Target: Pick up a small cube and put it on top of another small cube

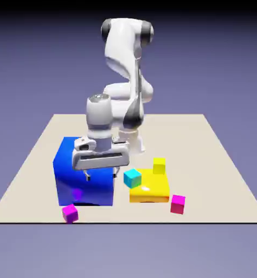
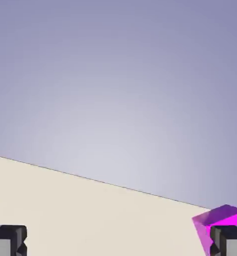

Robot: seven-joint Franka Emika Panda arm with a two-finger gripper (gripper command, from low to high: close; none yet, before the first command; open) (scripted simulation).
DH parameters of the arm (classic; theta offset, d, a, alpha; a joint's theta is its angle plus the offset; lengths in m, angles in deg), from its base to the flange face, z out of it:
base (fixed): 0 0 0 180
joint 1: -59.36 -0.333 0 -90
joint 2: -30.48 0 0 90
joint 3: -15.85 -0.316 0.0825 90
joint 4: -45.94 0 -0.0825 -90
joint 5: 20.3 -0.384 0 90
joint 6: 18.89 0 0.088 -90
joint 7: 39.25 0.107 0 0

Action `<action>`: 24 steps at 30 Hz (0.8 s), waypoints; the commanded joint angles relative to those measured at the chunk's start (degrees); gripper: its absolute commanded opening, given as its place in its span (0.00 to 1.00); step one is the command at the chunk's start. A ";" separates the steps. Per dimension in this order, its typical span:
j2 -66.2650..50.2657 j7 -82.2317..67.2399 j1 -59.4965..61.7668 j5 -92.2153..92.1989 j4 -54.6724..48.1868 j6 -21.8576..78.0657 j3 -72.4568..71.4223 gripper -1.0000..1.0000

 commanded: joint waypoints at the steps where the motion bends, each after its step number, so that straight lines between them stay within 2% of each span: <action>1: -2.08 -1.45 -0.65 -0.42 -1.46 1.36 1.21 0.50; 18: -36.45 -25.35 -11.36 -7.33 -25.60 23.87 21.23 0.50; 22: -41.66 -26.50 -8.17 -10.37 -23.89 16.67 17.43 0.50; 23: -41.66 -26.50 -8.17 -10.37 -23.89 16.67 17.43 0.00; 24: -41.66 -26.50 -8.17 -10.37 -23.89 16.67 17.43 0.00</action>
